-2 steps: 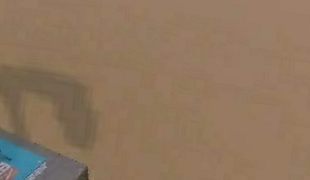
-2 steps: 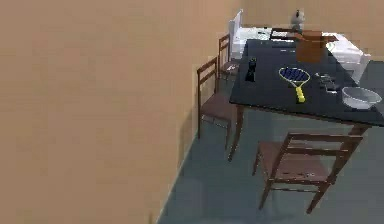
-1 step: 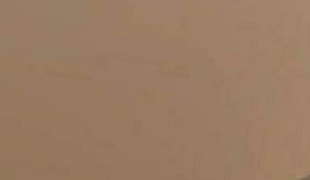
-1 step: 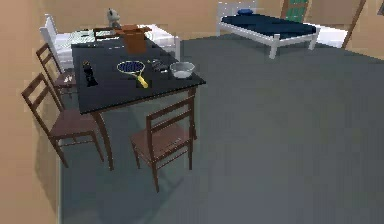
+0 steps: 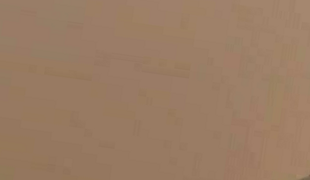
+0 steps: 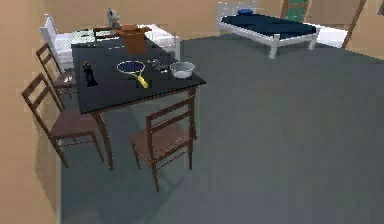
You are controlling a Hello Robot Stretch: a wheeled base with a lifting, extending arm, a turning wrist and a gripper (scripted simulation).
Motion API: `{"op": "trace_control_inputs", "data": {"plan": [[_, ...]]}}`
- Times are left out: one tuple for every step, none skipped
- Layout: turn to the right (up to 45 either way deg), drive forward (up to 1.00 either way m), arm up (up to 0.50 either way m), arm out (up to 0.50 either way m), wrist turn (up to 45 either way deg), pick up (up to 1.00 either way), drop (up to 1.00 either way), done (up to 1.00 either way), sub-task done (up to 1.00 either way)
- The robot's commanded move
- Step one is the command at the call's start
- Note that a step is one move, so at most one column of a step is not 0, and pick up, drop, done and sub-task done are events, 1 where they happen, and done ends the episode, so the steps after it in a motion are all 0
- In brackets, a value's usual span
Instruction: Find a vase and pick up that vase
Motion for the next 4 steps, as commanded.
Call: {"op": "trace_control_inputs", "data": {"plan": [[0.0,0.10,0.00,0.00,0.0,0.00,0.00,0.00,0.00],[45.0,0.00,0.00,0.00,0.0,0.00,0.00,0.00,0.00],[45.0,0.00,0.00,0.00,0.0,0.00,0.00,0.00,0.00],[15.0,0.00,0.00,0.00,0.0,0.00,0.00,0.00,0.00]]}}
